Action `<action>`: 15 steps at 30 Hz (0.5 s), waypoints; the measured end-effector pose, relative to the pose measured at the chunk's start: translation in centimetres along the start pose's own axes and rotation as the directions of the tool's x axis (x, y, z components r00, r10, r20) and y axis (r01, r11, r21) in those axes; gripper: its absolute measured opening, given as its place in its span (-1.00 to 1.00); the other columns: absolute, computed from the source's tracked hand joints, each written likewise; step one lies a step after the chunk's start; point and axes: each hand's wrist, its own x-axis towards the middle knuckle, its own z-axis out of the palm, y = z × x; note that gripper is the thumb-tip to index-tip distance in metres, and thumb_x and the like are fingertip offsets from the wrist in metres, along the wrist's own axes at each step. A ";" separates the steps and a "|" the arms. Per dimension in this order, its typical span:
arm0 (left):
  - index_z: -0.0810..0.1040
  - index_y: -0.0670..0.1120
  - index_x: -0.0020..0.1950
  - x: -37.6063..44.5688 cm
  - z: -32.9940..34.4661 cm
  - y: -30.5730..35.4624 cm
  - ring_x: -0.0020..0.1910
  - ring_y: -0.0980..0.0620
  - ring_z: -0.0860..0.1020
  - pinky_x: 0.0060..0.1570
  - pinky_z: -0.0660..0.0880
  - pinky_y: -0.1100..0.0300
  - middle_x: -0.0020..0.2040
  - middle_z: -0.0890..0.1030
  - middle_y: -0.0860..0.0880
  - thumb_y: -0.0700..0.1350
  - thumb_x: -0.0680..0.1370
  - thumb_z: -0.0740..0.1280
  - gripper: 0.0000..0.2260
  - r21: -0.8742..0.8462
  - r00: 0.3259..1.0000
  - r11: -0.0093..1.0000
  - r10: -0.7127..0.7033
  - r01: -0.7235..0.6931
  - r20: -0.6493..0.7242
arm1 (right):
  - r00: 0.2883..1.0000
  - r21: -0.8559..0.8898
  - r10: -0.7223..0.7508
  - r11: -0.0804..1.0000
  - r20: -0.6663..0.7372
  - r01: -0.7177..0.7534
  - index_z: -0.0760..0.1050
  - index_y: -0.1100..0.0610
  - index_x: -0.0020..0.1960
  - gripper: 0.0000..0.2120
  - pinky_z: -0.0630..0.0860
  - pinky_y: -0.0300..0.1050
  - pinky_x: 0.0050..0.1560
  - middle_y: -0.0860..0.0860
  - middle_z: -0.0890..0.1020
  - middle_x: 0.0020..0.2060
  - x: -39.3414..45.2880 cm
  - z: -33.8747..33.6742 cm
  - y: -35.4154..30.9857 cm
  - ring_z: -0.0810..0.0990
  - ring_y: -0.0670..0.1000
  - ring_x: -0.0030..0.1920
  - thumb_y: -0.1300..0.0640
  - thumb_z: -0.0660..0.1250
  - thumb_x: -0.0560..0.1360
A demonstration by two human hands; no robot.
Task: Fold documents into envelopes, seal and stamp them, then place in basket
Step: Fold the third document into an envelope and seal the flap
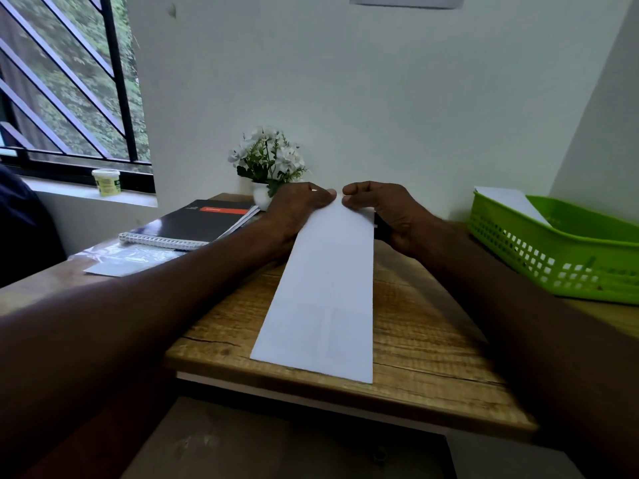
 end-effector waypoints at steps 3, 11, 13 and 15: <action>0.54 -0.22 -0.16 0.4 -0.2 0.1 -0.21 -0.09 0.52 -0.13 0.47 0.07 -0.21 0.54 -0.21 -0.22 0.54 0.46 -0.86 -0.023 0.997 0.999 0.024 -0.025 -0.067 | 0.996 0.041 0.056 0.998 -0.063 -0.053 0.65 0.11 0.03 -0.84 0.54 -0.16 -0.25 0.04 0.66 -0.14 -0.2 -1.0 -0.3 0.60 0.03 -0.18 0.27 0.46 0.47; 0.48 -0.18 -0.19 0.8 -0.5 -0.4 -0.28 -0.07 0.50 -0.23 0.47 0.15 -0.25 0.49 -0.17 -0.25 0.54 0.45 -0.82 -0.095 0.997 0.995 0.013 -0.021 -0.081 | 0.986 0.106 0.122 0.988 -0.112 -0.110 0.66 0.14 0.09 -0.75 0.54 -0.10 -0.18 0.04 0.67 -0.08 -0.1 -2.2 -0.4 0.60 0.01 -0.19 0.00 0.50 0.50; 0.52 -0.21 -0.11 0.7 -0.4 -0.4 -0.20 -0.12 0.54 -0.15 0.51 0.08 -0.21 0.54 -0.19 -0.23 0.55 0.45 -0.87 -0.085 0.998 0.996 0.033 -0.036 -0.048 | 0.992 0.019 0.112 0.994 -0.065 -0.111 0.68 0.15 0.15 -0.56 0.61 -0.05 -0.04 0.05 0.72 -0.01 -0.1 -1.3 -0.4 0.68 0.06 -0.06 -0.15 0.54 0.45; 0.55 -0.24 -0.03 0.6 -0.2 -0.4 -0.17 -0.14 0.57 -0.12 0.55 0.05 -0.15 0.58 -0.23 -0.22 0.57 0.44 -0.88 -0.089 0.999 0.995 0.038 -0.038 0.000 | 0.994 -0.022 0.090 0.996 -0.062 -0.091 0.66 0.18 0.16 -0.50 0.65 -0.07 -0.09 0.08 0.74 0.01 -0.3 -0.4 -0.2 0.72 0.09 -0.01 -0.17 0.57 0.41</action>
